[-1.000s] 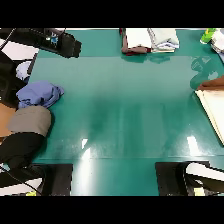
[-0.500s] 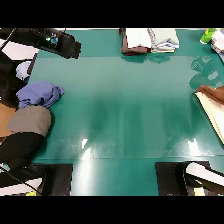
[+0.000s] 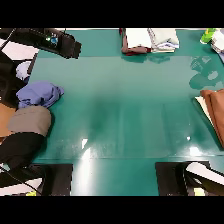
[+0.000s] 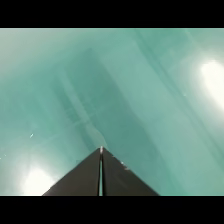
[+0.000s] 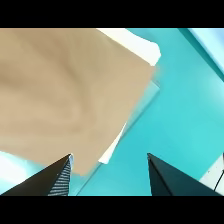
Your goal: Fold the shirts.
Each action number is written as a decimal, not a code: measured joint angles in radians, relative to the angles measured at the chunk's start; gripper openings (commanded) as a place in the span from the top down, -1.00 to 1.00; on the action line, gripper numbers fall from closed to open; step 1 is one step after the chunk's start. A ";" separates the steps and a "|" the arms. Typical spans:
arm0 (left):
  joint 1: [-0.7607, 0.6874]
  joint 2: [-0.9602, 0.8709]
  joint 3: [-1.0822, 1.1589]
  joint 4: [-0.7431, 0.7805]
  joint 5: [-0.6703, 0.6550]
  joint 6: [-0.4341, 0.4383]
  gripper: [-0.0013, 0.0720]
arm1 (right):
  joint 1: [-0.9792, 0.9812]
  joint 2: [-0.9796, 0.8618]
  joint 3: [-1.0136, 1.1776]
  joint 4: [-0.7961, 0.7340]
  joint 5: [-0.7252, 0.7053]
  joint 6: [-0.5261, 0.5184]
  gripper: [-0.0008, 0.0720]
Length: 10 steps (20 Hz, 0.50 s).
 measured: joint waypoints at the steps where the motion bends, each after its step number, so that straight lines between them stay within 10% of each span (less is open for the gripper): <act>1: 0.000 0.000 0.000 0.000 0.000 0.000 0.89 | 0.000 0.000 0.013 0.032 -0.011 0.000 -0.51; 10: 0.000 0.000 0.000 0.001 0.002 0.000 0.89 | 0.502 0.001 0.163 0.390 -0.086 0.001 -0.50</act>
